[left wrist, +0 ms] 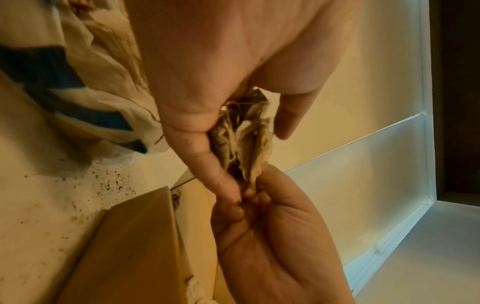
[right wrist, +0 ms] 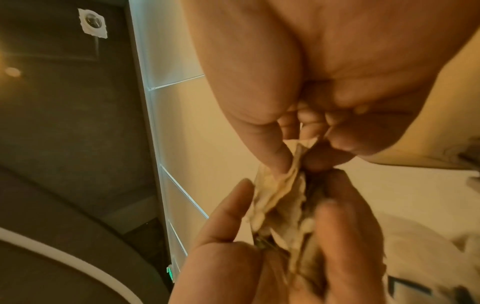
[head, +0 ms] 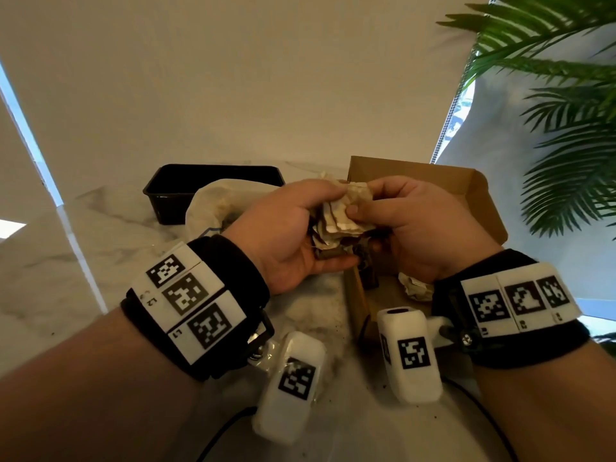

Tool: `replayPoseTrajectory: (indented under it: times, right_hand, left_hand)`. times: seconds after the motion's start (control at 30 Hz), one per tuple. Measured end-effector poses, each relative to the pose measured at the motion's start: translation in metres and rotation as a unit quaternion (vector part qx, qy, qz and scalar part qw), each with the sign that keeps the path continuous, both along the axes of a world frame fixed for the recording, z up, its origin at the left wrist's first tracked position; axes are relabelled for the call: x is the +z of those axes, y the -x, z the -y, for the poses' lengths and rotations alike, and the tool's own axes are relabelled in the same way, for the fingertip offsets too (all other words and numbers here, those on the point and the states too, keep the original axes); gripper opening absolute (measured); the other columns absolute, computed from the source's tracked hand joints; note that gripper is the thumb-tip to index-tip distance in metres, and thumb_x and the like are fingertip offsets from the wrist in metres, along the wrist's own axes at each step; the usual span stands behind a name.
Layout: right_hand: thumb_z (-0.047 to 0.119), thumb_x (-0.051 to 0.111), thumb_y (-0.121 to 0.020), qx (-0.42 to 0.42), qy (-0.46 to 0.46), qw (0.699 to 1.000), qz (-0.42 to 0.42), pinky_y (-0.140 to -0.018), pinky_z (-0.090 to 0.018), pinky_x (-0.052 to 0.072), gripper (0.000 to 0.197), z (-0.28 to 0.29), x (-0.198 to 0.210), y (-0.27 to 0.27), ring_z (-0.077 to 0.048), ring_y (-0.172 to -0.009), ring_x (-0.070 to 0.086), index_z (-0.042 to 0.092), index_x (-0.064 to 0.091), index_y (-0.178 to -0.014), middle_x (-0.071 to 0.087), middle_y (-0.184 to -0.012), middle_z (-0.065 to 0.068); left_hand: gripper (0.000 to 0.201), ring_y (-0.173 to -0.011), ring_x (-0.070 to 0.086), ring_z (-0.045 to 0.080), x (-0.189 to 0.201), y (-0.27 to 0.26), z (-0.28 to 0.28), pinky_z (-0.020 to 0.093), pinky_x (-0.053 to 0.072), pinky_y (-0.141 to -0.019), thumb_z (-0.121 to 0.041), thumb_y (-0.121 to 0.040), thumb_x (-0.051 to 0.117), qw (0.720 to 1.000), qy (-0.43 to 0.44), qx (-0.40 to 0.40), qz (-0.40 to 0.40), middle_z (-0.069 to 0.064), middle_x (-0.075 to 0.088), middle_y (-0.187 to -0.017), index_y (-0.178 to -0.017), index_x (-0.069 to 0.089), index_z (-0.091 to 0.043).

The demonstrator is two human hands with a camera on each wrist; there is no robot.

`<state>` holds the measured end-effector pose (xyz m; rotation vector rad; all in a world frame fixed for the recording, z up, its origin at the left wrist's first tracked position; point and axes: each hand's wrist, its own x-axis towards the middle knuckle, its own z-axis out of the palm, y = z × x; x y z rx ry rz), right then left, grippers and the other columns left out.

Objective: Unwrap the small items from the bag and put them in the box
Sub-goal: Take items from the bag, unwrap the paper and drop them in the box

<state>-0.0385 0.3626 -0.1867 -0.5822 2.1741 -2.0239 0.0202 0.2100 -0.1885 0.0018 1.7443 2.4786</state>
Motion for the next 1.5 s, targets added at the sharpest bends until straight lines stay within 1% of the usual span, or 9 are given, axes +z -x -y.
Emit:
replayPoseTrajectory:
  times: [0.1,0.23,0.4,0.6,0.73,0.9,1.13,1.33,1.5]
  right_hand:
    - [0.012,0.080,-0.079,-0.023,-0.005,1.000,-0.017,-0.054,-0.030,0.047,0.025,0.0008,-0.0004,0.0007,-0.027,-0.080,0.062,0.013,0.068,-0.101,0.073,-0.102,-0.020]
    - [0.020,0.084,-0.073,-0.043,0.036,0.998,0.008,-0.050,-0.030,0.046,0.038,0.0009,0.0014,0.0033,-0.016,-0.068,0.061,0.018,0.062,-0.103,0.069,-0.095,-0.008]
    - [0.002,0.073,-0.083,-0.009,0.066,0.998,0.009,-0.050,-0.028,0.050,0.019,0.0007,0.0023,0.0035,-0.014,-0.061,0.065,0.012,0.062,-0.095,0.071,-0.078,-0.004]
    - [-0.001,0.068,-0.087,-0.008,0.100,0.995,0.026,-0.050,-0.027,0.051,0.014,0.0001,0.0017,0.0057,-0.014,-0.058,0.061,0.013,0.064,-0.086,0.069,-0.068,-0.002]
    - [0.002,0.071,-0.086,-0.025,0.106,0.994,0.014,-0.052,-0.029,0.051,0.017,0.0016,-0.0006,0.0067,-0.014,-0.063,0.062,0.016,0.065,-0.094,0.071,-0.079,-0.004]
    - [0.015,0.079,-0.081,-0.070,0.079,0.990,-0.097,-0.058,-0.030,0.048,0.016,-0.0017,0.0019,0.0050,-0.016,-0.072,0.062,0.027,0.074,-0.091,0.072,-0.088,0.000]
    - [0.005,0.076,-0.082,-0.028,0.060,0.997,-0.048,-0.056,-0.029,0.049,0.028,0.0019,-0.0037,0.0085,-0.018,-0.075,0.069,0.016,0.071,-0.107,0.075,-0.099,-0.009]
    - [-0.003,0.069,-0.086,-0.022,0.089,0.996,-0.019,-0.052,-0.026,0.051,0.023,0.0014,-0.0002,0.0072,-0.017,-0.068,0.068,0.013,0.069,-0.102,0.074,-0.088,-0.007]
    - [-0.003,0.069,-0.086,-0.033,0.082,0.996,-0.016,-0.054,-0.028,0.052,0.019,0.0007,-0.0004,0.0076,-0.021,-0.071,0.064,0.012,0.068,-0.097,0.072,-0.090,-0.011]
  left_hand:
    - [0.028,-0.072,0.072,0.019,-0.0015,0.0024,-0.0007,0.032,0.061,-0.059,-0.018,-0.103,0.048,0.999,-0.009,0.028,-0.013,0.008,0.073,-0.088,-0.127,0.062,-0.013]
    - [0.026,-0.075,0.071,0.018,-0.0019,0.0050,-0.0011,0.031,0.059,-0.056,-0.017,-0.104,0.051,0.998,-0.035,0.053,-0.024,0.008,0.074,-0.094,-0.127,0.062,-0.015]
    - [0.021,-0.077,0.073,0.019,-0.0021,0.0058,-0.0007,0.032,0.060,-0.056,-0.020,-0.105,0.051,0.995,-0.064,0.057,-0.044,0.009,0.074,-0.098,-0.122,0.063,-0.018]
    - [0.025,-0.073,0.073,0.019,-0.0007,0.0048,-0.0022,0.032,0.060,-0.055,-0.028,-0.106,0.047,0.994,-0.085,0.055,-0.050,0.010,0.074,-0.097,-0.121,0.063,-0.016]
    - [0.028,-0.071,0.073,0.019,-0.0008,0.0048,-0.0028,0.032,0.060,-0.054,-0.030,-0.107,0.046,0.993,-0.089,0.066,-0.041,0.011,0.074,-0.097,-0.123,0.062,-0.015]
    - [0.019,-0.068,0.073,0.018,-0.0013,0.0047,-0.0023,0.031,0.060,-0.054,-0.026,-0.106,0.048,0.995,-0.066,0.072,-0.034,0.007,0.076,-0.084,-0.112,0.064,-0.017]
    - [0.021,-0.073,0.075,0.020,-0.0014,0.0036,-0.0047,0.035,0.063,-0.062,-0.029,-0.106,0.047,0.996,-0.061,0.053,-0.049,0.006,0.077,-0.089,-0.109,0.066,-0.019]
    - [0.019,-0.067,0.074,0.018,-0.0011,0.0040,-0.0045,0.033,0.061,-0.056,-0.027,-0.107,0.046,0.994,-0.061,0.075,-0.040,0.007,0.077,-0.085,-0.108,0.064,-0.019]
    - [0.024,-0.067,0.072,0.017,-0.0005,0.0050,-0.0046,0.031,0.059,-0.053,-0.031,-0.108,0.045,0.993,-0.069,0.087,-0.031,0.007,0.076,-0.085,-0.112,0.064,-0.018]
